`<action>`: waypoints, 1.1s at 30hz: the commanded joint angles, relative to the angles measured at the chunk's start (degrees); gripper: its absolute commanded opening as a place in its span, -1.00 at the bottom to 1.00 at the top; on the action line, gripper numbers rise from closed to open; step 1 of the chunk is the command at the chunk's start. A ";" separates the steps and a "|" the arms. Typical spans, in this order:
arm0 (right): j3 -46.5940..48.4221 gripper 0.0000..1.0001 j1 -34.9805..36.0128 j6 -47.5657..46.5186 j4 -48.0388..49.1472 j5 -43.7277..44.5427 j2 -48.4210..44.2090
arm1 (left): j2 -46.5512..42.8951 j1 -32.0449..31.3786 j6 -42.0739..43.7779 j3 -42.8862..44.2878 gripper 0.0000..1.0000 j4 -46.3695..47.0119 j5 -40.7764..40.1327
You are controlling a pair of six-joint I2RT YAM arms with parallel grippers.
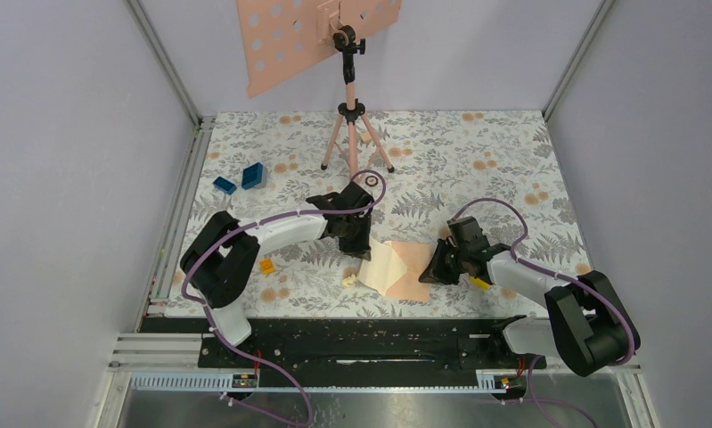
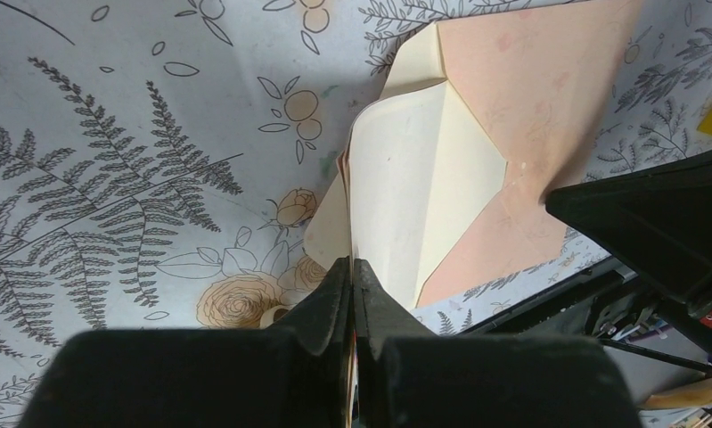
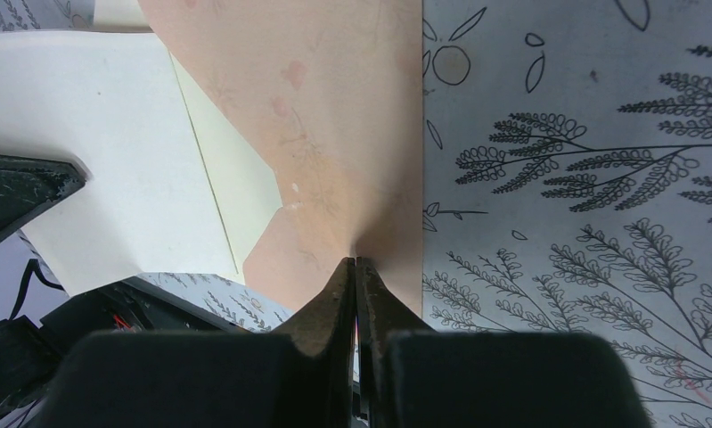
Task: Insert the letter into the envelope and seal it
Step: Place the letter in the envelope.
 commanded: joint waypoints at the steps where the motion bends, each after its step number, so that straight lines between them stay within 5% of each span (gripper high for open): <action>1: -1.64 -1.00 0.00 -1.68 -3.92 7.64 1.09 | 0.58 -0.04 0.79 0.79 -1.00 2.48 2.52; 33: -1.64 -1.00 -0.01 -1.63 -3.51 7.20 1.56 | 3.35 -0.79 0.17 2.81 -1.00 3.64 4.25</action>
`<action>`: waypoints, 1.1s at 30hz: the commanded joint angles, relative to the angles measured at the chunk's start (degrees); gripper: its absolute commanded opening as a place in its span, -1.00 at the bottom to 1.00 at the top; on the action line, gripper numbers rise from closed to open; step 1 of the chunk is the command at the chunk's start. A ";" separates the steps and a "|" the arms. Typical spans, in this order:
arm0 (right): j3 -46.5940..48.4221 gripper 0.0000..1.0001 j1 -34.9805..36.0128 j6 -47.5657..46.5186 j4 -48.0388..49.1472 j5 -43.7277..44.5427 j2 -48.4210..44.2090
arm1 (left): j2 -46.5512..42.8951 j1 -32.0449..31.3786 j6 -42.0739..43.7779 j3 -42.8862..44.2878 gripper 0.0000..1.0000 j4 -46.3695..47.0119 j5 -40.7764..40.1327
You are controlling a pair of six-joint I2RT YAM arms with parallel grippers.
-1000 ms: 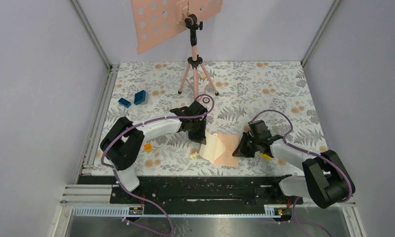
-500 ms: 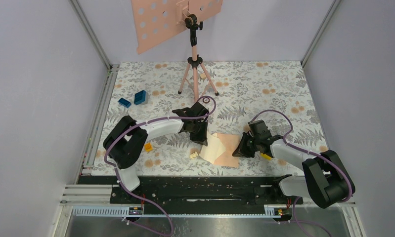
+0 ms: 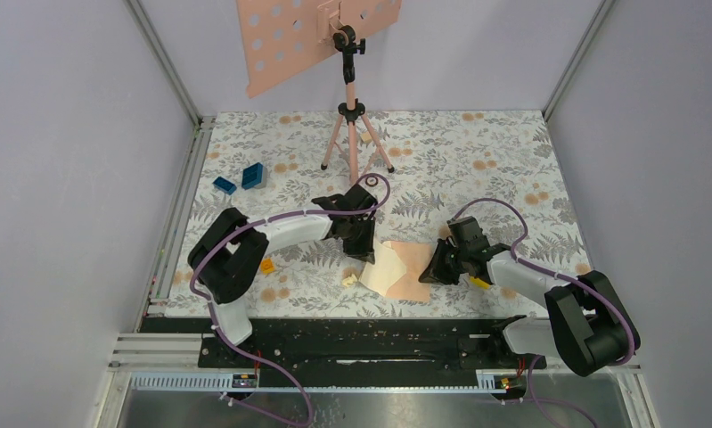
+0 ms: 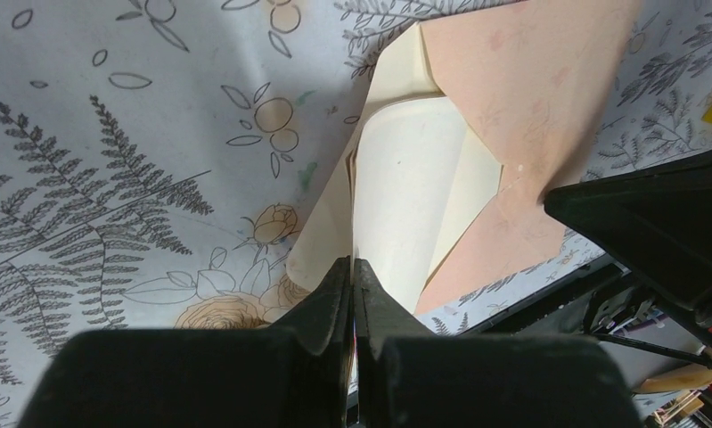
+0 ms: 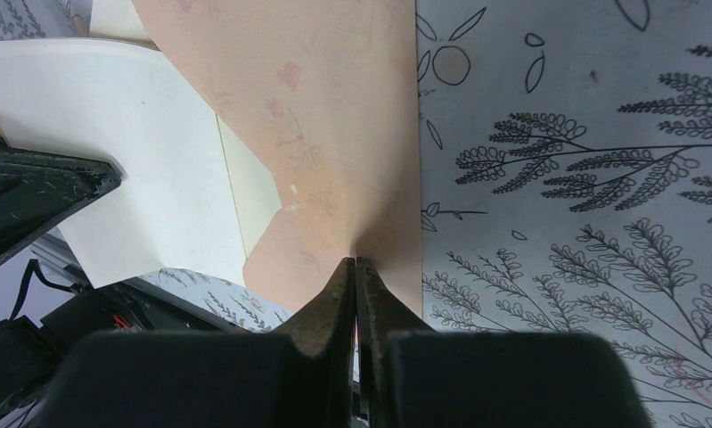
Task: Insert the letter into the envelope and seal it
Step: Place the letter in the envelope.
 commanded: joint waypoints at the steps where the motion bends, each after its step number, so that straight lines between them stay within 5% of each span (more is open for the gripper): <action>1: -1.66 -1.00 0.00 -1.69 -3.45 7.11 1.55 | 0.77 -0.31 -0.07 2.74 -1.00 1.88 1.55; 33: -1.65 -1.00 0.00 -1.28 -3.22 7.17 1.78 | 2.93 -2.62 -10.52 -2.07 -1.00 12.77 1.48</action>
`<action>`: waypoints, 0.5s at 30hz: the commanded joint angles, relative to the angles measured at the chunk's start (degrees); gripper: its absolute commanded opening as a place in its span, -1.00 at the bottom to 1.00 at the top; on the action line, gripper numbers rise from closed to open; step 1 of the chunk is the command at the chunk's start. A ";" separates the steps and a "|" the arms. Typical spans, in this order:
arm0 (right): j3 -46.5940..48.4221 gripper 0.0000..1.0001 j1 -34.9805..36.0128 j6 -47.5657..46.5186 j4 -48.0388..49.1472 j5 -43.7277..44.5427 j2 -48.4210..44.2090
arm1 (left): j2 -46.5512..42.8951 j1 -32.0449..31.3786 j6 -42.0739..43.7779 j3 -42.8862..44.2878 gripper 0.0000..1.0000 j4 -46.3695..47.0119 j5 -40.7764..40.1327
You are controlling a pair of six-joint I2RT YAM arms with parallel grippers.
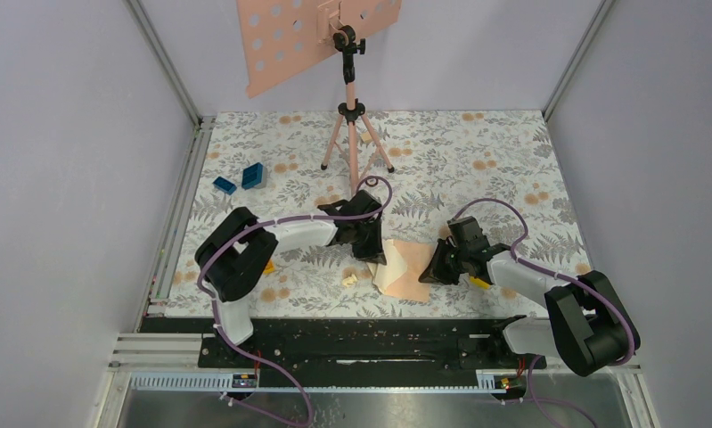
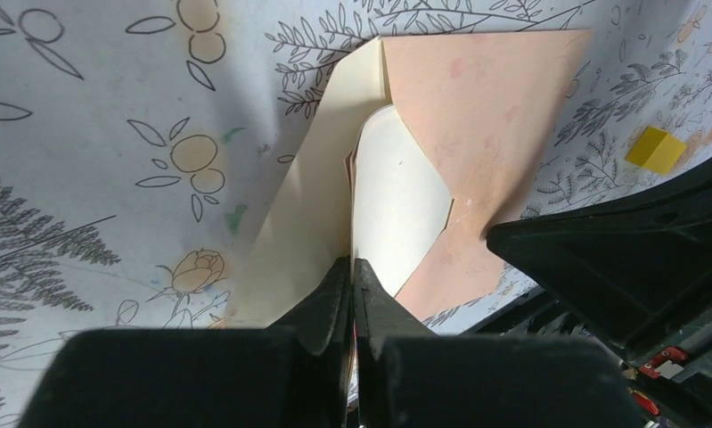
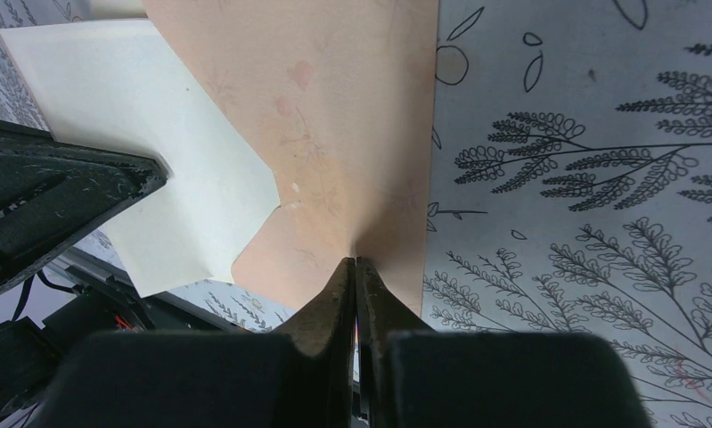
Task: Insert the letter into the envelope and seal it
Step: Place the letter in the envelope.
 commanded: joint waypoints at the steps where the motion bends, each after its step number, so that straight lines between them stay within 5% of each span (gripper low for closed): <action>1: -1.65 -1.00 0.00 -1.50 -3.13 7.08 1.81 | 1.10 -0.88 -1.84 -0.12 -1.00 3.89 0.18; 15: -1.83 -1.00 0.07 -1.36 -2.91 6.69 1.91 | 2.01 -2.48 -4.52 0.31 -1.00 5.93 -0.43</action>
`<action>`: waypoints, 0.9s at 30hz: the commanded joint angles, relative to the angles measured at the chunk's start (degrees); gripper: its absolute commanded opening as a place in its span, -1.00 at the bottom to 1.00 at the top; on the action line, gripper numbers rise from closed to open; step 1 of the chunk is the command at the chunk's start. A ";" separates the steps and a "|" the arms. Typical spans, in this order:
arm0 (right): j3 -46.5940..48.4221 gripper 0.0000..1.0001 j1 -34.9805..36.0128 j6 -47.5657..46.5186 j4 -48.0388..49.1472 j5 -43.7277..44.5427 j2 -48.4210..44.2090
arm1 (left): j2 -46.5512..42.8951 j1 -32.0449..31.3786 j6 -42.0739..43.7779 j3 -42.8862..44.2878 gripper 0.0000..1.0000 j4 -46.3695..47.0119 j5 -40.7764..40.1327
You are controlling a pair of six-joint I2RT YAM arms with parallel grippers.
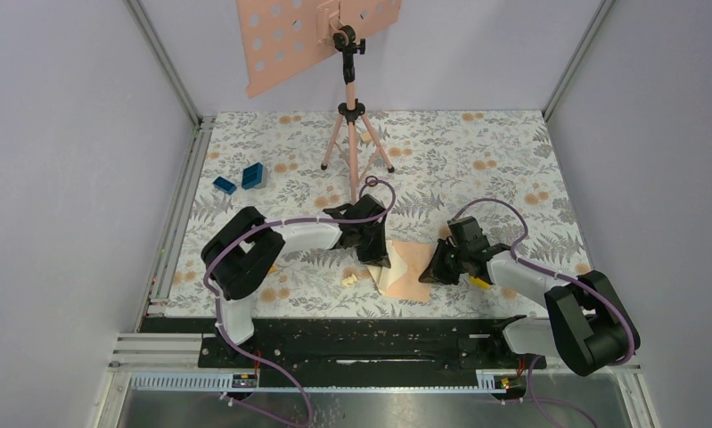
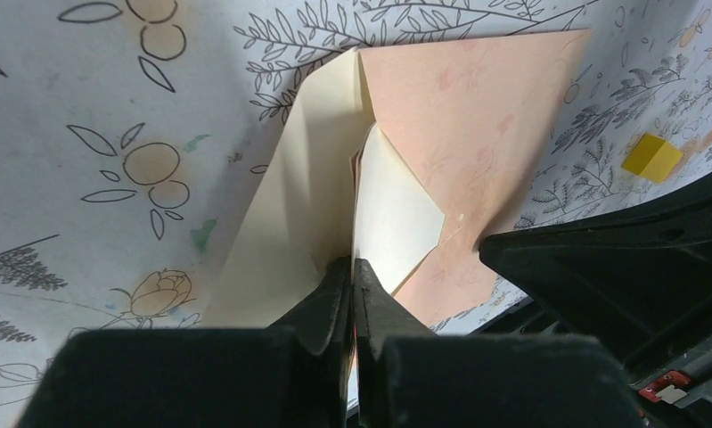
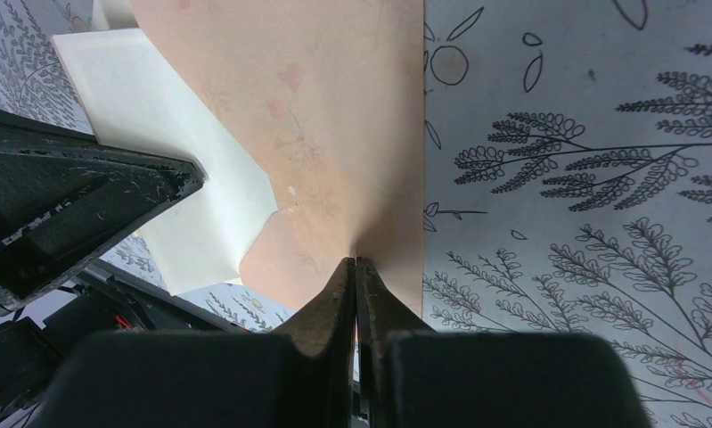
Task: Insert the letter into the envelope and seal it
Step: Place the letter in the envelope.
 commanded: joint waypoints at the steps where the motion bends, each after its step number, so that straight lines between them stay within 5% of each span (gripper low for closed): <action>1: -1.88 -1.00 0.01 -1.37 -2.94 6.71 1.71 | -0.41 -1.13 -1.50 0.55 -1.00 2.77 -0.73; 7: -2.69 -1.00 0.00 -0.59 -3.28 6.08 -0.07 | -1.65 -1.14 -1.11 0.56 -0.99 0.53 -2.46; 12: -1.77 -0.98 0.00 -0.29 -6.48 6.74 -5.64 | -1.56 -1.16 2.46 3.45 -0.68 -4.03 -1.78; 21: 1.55 -0.36 -0.02 -2.15 -13.88 12.75 -14.71 | -4.87 -1.19 8.64 6.65 -0.53 -11.70 -1.97; 27: 2.04 -0.23 -0.02 -2.44 -15.50 13.49 -16.67 | -9.00 -0.28 9.10 6.19 -0.52 -12.95 -2.02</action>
